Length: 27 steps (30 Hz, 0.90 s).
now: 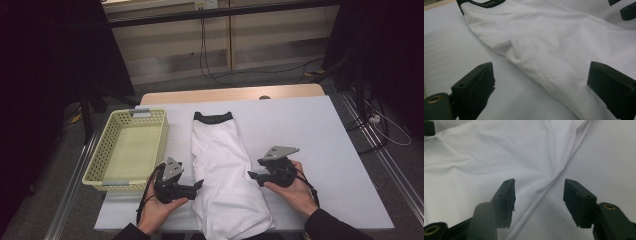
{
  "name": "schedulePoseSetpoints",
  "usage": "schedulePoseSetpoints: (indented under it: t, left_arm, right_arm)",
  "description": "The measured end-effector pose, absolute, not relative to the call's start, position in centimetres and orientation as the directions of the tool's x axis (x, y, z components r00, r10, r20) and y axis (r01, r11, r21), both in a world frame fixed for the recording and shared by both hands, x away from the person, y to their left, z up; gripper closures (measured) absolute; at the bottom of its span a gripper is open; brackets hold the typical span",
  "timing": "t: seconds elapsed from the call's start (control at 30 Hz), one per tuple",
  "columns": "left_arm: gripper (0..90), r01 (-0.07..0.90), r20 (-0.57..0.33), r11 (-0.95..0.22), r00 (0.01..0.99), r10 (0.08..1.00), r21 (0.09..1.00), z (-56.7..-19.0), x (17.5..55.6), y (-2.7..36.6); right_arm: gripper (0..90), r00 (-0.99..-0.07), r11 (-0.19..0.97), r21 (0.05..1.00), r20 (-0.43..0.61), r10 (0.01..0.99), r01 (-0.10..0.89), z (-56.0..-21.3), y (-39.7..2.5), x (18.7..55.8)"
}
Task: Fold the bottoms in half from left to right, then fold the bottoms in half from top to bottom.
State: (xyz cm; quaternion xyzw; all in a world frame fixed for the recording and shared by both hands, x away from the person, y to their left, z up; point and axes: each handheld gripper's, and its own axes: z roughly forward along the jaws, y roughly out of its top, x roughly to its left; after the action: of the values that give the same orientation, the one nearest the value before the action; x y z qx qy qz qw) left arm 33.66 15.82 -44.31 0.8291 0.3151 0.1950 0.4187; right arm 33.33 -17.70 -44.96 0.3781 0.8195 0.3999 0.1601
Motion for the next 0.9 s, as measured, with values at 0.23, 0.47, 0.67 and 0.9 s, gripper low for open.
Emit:
schedulePoseSetpoints:
  t: [0.23,0.47,0.67,0.9]
  left_arm:
    - [7.4,0.364,0.062,-0.46,0.726,0.685,0.81,-44.5,33.8,15.7]
    - [7.4,0.37,0.055,-0.459,0.728,0.684,0.808,-44.7,34.1,15.7]
    - [7.4,0.376,0.051,-0.462,0.729,0.683,0.804,-44.8,34.5,15.5]
    - [7.8,0.378,0.053,-0.464,0.728,0.683,0.801,-44.9,34.4,15.4]
  right_arm:
    - [50.7,-0.657,0.397,0.756,0.057,0.752,0.52,-45.6,-17.7,34.3]
    - [54.9,-0.66,0.41,0.727,0.078,0.747,0.551,-46.5,-17.3,35.3]
    - [56.7,-0.646,0.388,0.728,0.099,0.756,0.566,-46.7,-17.3,36.2]
    - [58.6,-0.657,0.404,0.724,0.09,0.748,0.559,-46.7,-16.7,36.5]
